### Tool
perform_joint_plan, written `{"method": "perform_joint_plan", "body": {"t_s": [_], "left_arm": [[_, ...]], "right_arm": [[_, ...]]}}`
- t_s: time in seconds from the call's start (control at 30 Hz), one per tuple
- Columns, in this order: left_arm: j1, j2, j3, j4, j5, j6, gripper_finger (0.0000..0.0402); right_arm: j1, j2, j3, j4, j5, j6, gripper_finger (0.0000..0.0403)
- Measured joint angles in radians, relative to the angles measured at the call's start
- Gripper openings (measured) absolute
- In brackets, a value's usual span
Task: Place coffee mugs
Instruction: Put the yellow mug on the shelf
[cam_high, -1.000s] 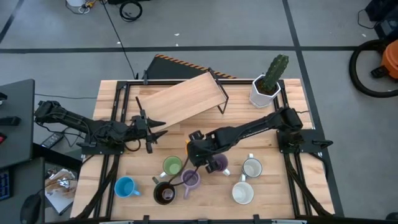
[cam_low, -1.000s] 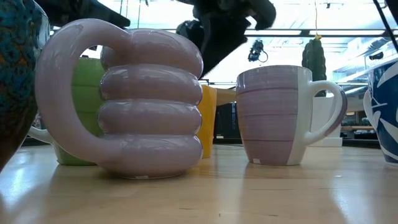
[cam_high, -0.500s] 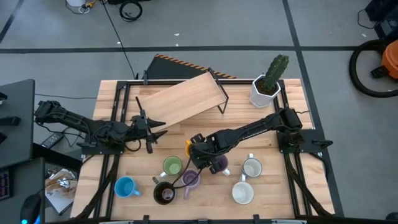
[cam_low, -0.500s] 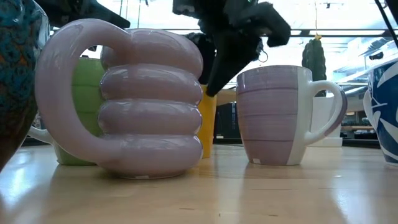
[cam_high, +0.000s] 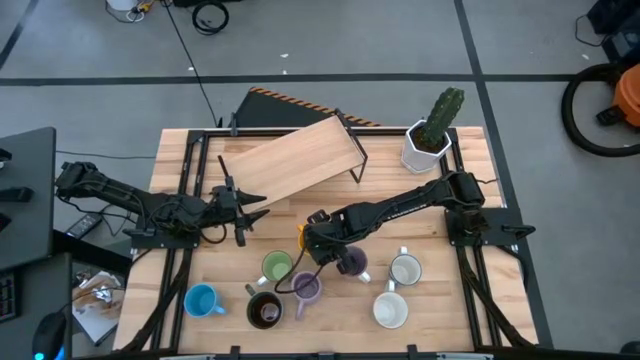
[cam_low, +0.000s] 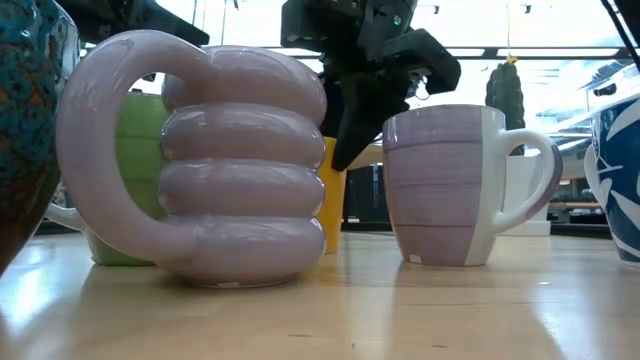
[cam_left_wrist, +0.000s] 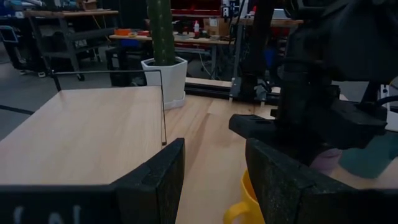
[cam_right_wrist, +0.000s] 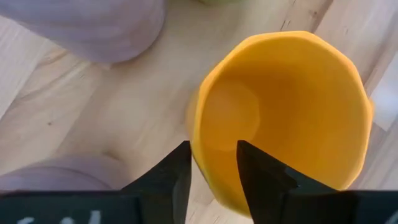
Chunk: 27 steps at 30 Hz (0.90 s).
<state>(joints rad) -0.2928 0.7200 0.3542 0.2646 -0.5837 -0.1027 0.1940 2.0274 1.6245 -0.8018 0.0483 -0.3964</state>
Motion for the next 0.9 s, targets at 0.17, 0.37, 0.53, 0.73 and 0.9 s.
{"method": "perform_joint_plan", "body": {"t_s": [0.17,0.37,0.53,0.73,0.9], "left_arm": [[0.000,0.000,0.000,0.000,0.000,0.005,0.0176],[0.000,0.000,0.000,0.000,0.000,-0.008,0.0176],[0.000,0.000,0.000,0.003,0.000,0.012,0.0176],[0.026,0.000,-0.001,0.070,0.000,0.092,0.0176],[0.053,0.000,0.000,0.089,0.000,0.115,0.0176]], "right_arm": [[0.000,0.000,0.000,0.000,0.000,-0.007,0.0090],[0.000,0.000,0.000,-0.006,0.001,-0.004,0.0050],[-0.002,-0.001,0.010,-0.044,-0.001,0.004,0.0029],[-0.014,-0.006,0.011,-0.062,0.001,0.030,0.0030],[-0.021,-0.006,0.012,-0.057,0.012,0.031,0.0028]]}}
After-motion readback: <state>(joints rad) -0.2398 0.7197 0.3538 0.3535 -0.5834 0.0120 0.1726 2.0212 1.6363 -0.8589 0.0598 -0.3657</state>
